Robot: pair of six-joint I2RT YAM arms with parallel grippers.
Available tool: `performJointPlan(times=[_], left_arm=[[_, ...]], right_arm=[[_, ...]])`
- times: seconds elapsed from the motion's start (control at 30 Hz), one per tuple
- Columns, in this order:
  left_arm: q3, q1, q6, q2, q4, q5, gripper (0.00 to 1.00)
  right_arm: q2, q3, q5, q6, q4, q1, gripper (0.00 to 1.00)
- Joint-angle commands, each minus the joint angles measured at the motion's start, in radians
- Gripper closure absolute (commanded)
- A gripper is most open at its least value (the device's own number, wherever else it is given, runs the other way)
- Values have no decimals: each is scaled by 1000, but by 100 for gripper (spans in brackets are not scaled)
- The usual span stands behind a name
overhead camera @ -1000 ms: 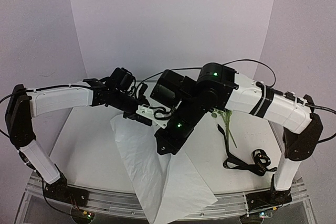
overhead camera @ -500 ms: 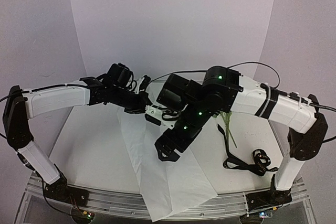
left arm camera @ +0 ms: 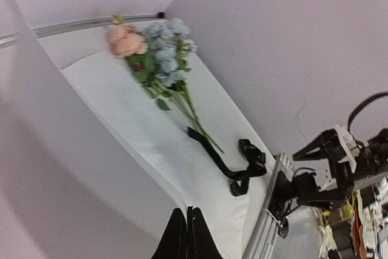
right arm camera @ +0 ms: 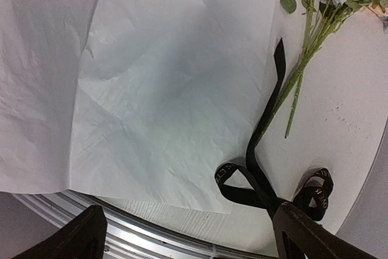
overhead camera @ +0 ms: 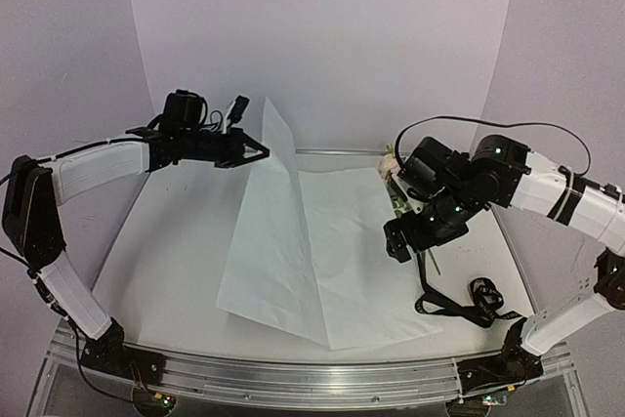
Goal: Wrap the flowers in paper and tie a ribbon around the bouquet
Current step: Unfold the corner of the folded wrapping paper at the center of the board.
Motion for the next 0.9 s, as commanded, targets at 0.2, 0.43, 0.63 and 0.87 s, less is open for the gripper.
performJointPlan(times=[0.2,0.43,0.63,0.87], left_arm=[[-193,365,145,-33,-215,-13,100],[35,523,215,219,-315,-18,100],[300,534,245,469,-420,-115,100],[462,514,249,615,-461,-201,100]], right_arm=[[62,-79,27,46,87,-56,2],[113,-112,-45,49,128,-87,2],[169,-153,-119,64,213,-100,2],[271,-129,-215,137,301,-107,3]])
